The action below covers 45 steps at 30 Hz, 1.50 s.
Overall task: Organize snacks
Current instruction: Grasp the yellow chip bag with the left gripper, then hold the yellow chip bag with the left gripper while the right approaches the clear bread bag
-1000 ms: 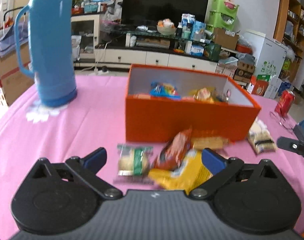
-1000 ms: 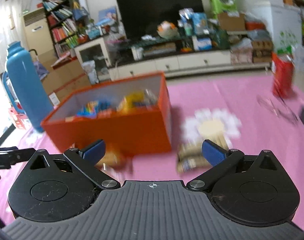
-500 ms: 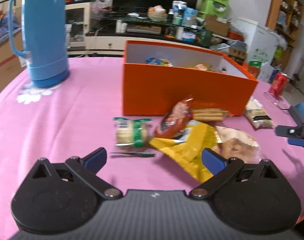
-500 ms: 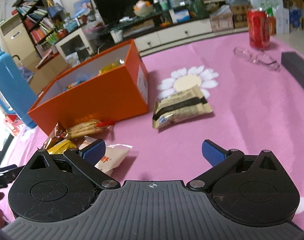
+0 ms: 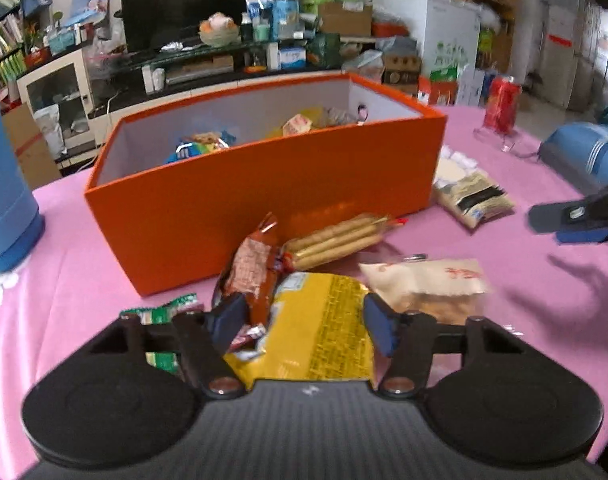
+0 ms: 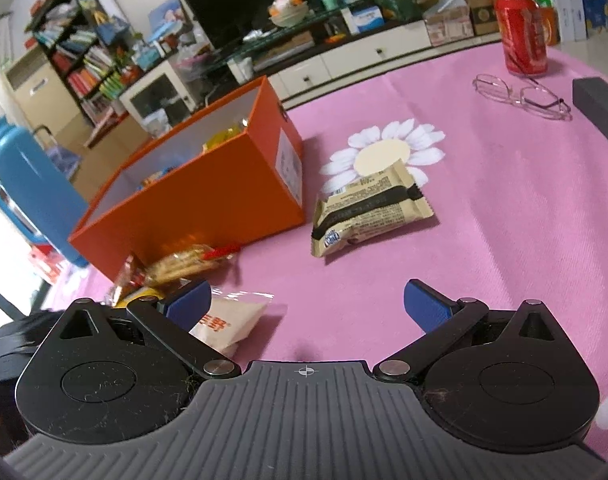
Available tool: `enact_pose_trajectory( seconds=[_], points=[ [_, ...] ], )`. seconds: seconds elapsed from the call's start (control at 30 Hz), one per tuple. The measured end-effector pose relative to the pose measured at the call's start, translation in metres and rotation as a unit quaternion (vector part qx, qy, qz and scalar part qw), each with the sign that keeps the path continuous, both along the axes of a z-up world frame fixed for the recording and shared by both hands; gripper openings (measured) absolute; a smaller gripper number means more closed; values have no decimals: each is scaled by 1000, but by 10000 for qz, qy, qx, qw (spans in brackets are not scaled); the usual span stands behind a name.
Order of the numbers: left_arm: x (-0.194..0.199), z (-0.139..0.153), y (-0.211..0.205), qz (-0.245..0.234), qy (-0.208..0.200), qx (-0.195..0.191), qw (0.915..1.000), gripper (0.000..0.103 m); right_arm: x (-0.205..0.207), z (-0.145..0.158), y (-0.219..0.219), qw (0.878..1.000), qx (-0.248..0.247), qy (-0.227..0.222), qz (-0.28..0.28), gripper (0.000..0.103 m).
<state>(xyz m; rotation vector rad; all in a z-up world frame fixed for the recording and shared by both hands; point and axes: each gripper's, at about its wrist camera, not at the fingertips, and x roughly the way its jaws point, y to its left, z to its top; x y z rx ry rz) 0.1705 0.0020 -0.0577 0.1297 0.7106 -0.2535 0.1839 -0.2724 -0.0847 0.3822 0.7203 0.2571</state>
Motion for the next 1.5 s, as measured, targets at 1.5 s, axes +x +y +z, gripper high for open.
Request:
enact_pose_trajectory(
  seconds=[1.5],
  points=[
    [-69,-22,29,296,462,-201,9983,89,13,-4,95,9919,-761,187,1003,84]
  ],
)
